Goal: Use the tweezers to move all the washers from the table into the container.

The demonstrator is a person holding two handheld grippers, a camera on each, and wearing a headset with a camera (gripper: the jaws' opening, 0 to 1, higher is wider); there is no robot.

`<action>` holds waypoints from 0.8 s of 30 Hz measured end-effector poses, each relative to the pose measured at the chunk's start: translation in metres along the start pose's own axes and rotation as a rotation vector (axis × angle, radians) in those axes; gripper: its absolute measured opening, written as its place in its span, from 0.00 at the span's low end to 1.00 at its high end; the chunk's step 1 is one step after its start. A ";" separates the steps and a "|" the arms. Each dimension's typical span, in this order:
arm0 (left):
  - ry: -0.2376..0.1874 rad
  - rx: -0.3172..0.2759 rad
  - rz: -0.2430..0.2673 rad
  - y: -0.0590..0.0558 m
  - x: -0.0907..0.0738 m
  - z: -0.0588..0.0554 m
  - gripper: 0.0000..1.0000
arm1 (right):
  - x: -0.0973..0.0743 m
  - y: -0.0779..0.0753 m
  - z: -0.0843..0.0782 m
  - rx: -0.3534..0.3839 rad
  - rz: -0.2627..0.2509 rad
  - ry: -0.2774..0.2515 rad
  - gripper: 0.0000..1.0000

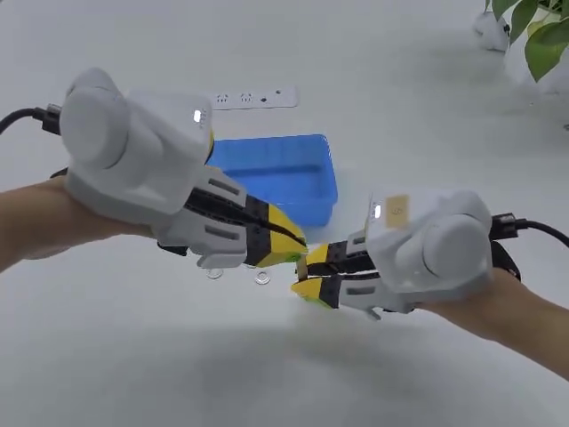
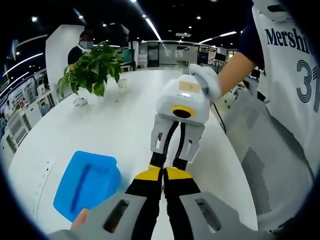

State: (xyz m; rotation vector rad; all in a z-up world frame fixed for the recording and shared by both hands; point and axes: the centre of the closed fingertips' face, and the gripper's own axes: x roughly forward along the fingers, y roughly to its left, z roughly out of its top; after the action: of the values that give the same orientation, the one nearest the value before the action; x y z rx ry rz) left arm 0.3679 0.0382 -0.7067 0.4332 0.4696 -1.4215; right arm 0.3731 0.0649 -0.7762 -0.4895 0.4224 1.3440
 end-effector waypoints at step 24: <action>-0.065 0.080 0.061 0.028 -0.059 0.056 0.05 | -0.023 -0.034 0.079 -0.094 0.000 -0.120 0.10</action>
State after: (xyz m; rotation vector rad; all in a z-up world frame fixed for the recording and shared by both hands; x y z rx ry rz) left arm 0.3934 0.0592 -0.6267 0.4605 0.3454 -1.3939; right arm 0.4035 0.0860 -0.6950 -0.4836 0.2609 1.3897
